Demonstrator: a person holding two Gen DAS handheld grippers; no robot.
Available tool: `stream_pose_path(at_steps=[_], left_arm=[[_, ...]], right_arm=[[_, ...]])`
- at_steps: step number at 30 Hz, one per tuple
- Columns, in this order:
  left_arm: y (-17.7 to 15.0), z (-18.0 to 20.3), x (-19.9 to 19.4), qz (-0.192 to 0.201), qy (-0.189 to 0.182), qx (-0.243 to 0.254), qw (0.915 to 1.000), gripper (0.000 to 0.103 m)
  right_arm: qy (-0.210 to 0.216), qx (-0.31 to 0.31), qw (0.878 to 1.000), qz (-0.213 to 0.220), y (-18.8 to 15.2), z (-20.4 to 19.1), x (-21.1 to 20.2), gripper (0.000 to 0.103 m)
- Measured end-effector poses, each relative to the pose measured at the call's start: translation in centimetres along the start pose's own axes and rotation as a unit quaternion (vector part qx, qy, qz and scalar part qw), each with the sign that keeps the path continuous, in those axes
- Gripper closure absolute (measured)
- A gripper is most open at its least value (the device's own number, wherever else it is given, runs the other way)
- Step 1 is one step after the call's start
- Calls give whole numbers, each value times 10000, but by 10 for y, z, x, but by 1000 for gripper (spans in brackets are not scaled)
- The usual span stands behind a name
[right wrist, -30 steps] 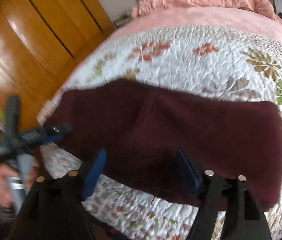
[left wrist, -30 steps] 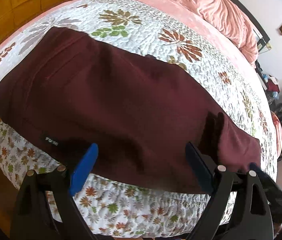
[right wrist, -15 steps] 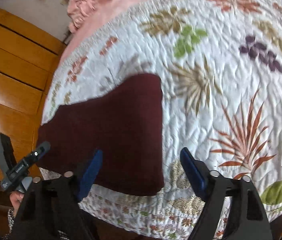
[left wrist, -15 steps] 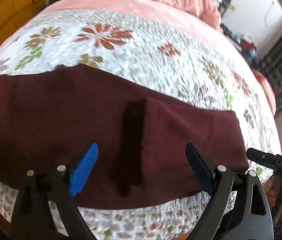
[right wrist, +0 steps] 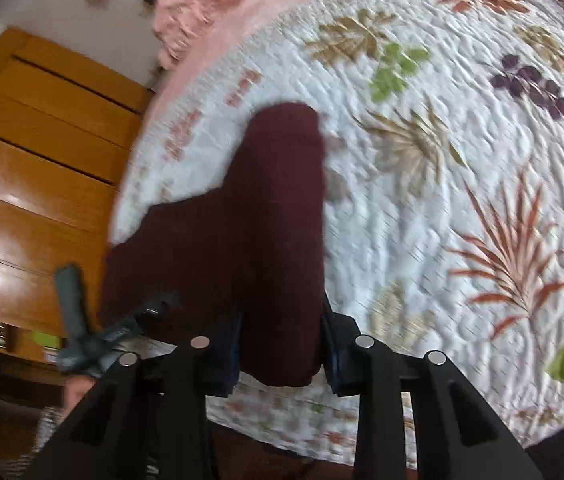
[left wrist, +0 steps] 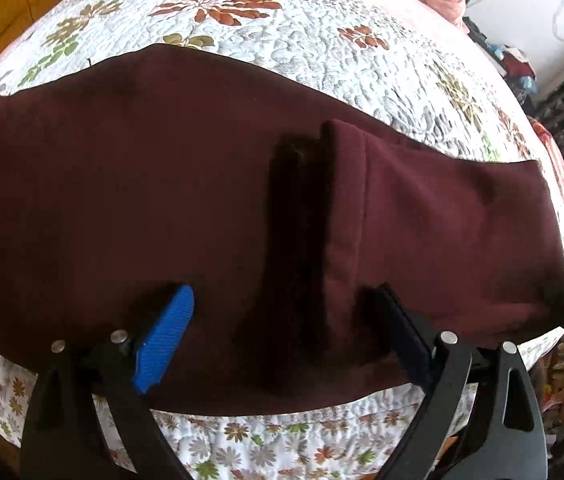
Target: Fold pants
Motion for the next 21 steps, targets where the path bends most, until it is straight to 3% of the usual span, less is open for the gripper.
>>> stream_pose_path(at_steps=[2, 5, 7, 9, 14, 18, 21], left_arm=[[-5, 3, 4, 82, 81, 161, 9998, 7], [-7, 5, 1, 162, 105, 254, 9995, 8], [-5, 2, -5, 120, 68, 124, 9998, 9], [-3, 3, -17, 207, 63, -24, 9998, 9], [19, 33, -42, 808, -241, 246, 9961, 9], [30, 46, -18, 619, 41, 535, 9966, 9], [23, 33, 10, 131, 296, 395, 9987, 9]], right_arm=[[-403, -14, 9990, -214, -6, 12, 21, 69], [-153, 317, 9993, -130, -6, 24, 19, 59], [-365, 108, 9993, 16, -4, 17, 6, 55], [-852, -270, 9954, 343, 0, 2, -16, 53], [-690, -837, 9916, 705, 12, -39, -34, 56], [-809, -1248, 9879, 433, 12, -67, 3, 61], [-1041, -1148, 9879, 79, 3, -59, 31, 61]])
Point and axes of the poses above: each gripper's, at about its wrist camera, not at the fingertips, and x roughly the way its jaws point, z to its right, y to its top, the point moved 2 cm from there along x, roughly the way its jaws point, and after that the axes turned 2 degrees about z, right-handed, at the moved point
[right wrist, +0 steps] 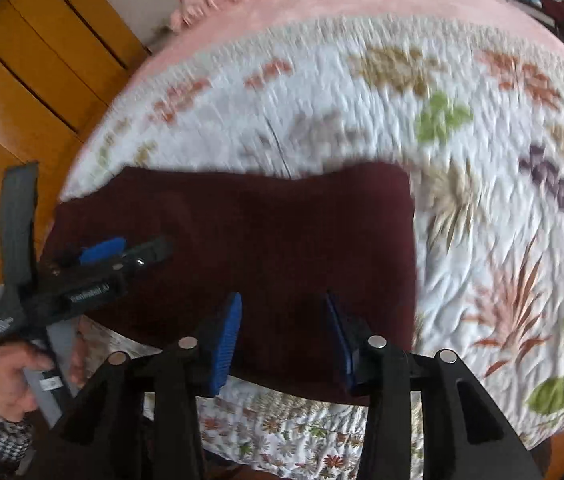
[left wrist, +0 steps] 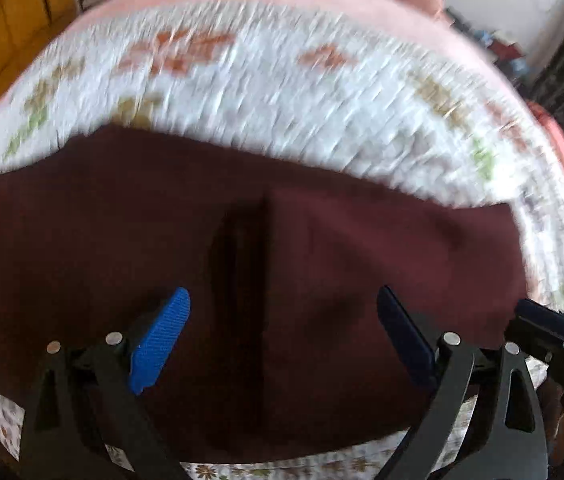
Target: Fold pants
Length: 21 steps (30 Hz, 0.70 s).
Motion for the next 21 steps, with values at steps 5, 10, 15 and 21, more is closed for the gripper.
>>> stream_pose_path(at_steps=[5, 10, 15, 21], left_arm=[[-16, -2, 6, 46, -13, 171, 9998, 7], [-17, -9, -2, -34, -14, -107, 9999, 8], [-18, -9, 4, 48, 3, 53, 10000, 6], [-14, -32, -34, 327, -161, -60, 9993, 8]], right_arm=[[-288, -116, 9995, -106, -15, 3, 16, 63], [-135, -187, 9997, 122, -9, -9, -2, 62], [-328, -155, 9993, -70, -15, -7, 22, 62], [136, 27, 9992, 362, -4, -17, -14, 62]])
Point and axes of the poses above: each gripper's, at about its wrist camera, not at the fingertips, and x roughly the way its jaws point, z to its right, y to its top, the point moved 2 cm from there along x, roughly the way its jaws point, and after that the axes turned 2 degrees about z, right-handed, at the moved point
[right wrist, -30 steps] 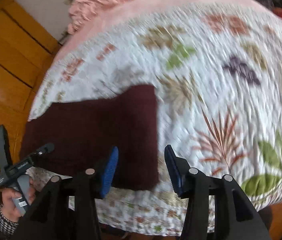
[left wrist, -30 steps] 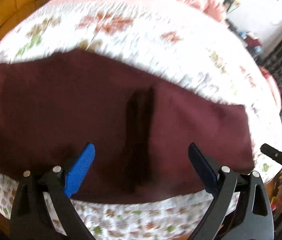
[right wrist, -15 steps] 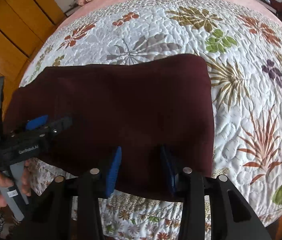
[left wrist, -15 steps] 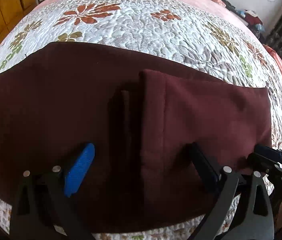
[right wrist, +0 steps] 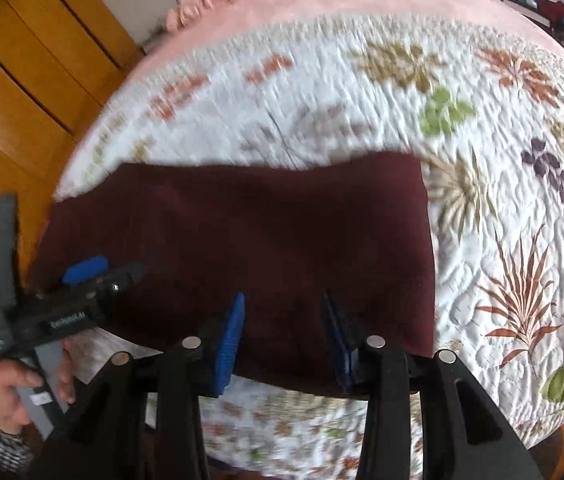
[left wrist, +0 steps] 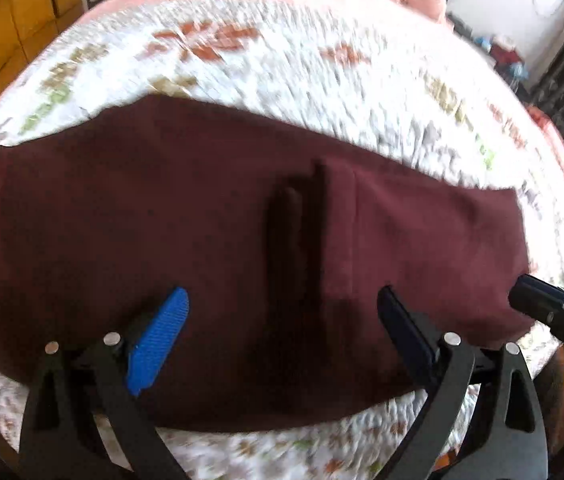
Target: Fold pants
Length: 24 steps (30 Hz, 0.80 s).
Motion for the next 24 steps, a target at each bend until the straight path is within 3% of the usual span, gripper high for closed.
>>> stream_pose_path(at_steps=[2, 4, 7, 11, 13, 16, 22, 24], left_arm=[[0, -26, -21, 112, -66, -319, 9994, 7], [-1, -63, -38, 127, -96, -840, 9963, 7], [-10, -123, -62, 297, -60, -1653, 9858, 7], [-33, -207, -89, 528, 76, -2700, 9614, 7], [-49, -246, -100, 652, 155, -3263, 9429, 7], [-68, -284, -108, 733, 196, -3797, 9220, 7], [-85, -318, -99, 851, -352, -4395, 8935, 7], [-87, -323, -95, 871, -470, -4482, 8885, 7]], right_arm=[[214, -7, 9997, 95, 3, -12, -9, 59], [393, -59, 9992, 91, 2, -23, -11, 49], [504, -223, 9985, 53, -2, -43, -4, 43], [479, -192, 9986, -92, -4, -53, 10, 38], [431, -204, 9988, -131, -4, -55, 16, 32], [318, -194, 9992, -173, -6, -55, 22, 30], [241, -56, 9992, -307, -12, -46, 33, 30], [210, -52, 9991, -352, -14, -43, 38, 30]])
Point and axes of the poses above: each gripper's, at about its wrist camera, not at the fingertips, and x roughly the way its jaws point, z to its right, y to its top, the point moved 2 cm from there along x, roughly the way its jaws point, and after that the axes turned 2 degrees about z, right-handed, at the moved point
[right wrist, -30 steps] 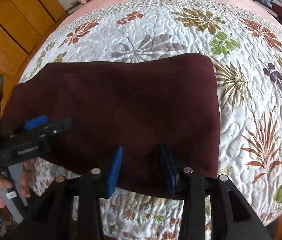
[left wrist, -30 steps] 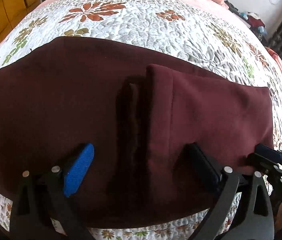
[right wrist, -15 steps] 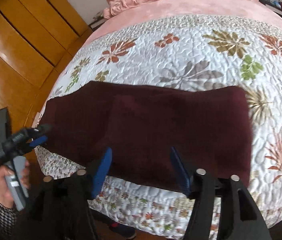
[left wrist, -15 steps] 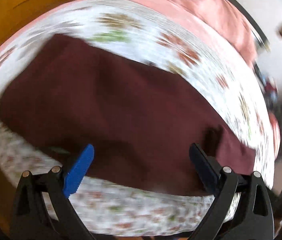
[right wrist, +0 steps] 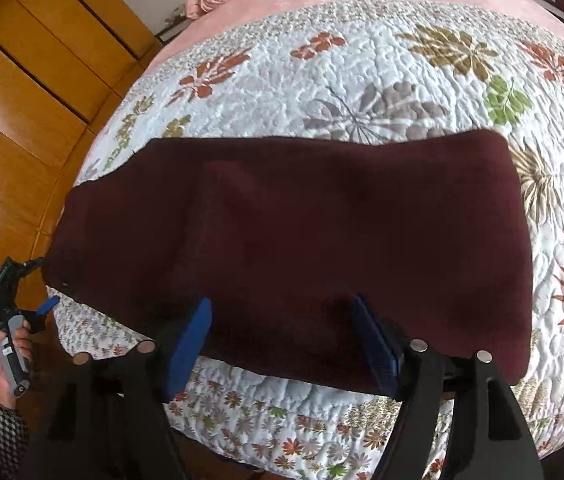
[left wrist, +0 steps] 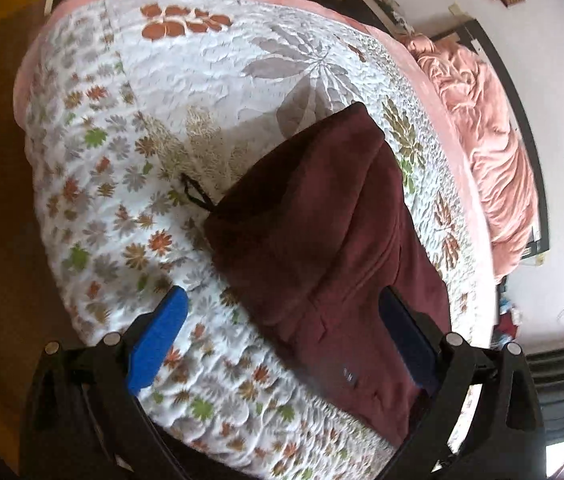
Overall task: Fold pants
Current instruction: 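Grasp the other end of the maroon strip with the left gripper and lift it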
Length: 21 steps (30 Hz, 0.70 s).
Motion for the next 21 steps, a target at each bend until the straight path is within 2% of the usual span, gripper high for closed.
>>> stream_pose_path(at_steps=[6, 12, 18, 21], left_arm=[[8, -1, 18, 22, 18, -7, 10000, 7], [19, 6, 18, 96, -198, -56, 9997, 8], [27, 6, 36, -43, -196, -331, 9993, 8], [25, 12, 34, -20, -374, -445, 9983, 11]], right_arm=[[-43, -102, 9999, -6, -2, 1, 6, 29], [-45, -125, 9999, -1, -3, 2, 8, 28], [-35, -139, 9999, 1, -3, 2, 9, 27], [-49, -144, 9999, 7, -3, 2, 9, 26]])
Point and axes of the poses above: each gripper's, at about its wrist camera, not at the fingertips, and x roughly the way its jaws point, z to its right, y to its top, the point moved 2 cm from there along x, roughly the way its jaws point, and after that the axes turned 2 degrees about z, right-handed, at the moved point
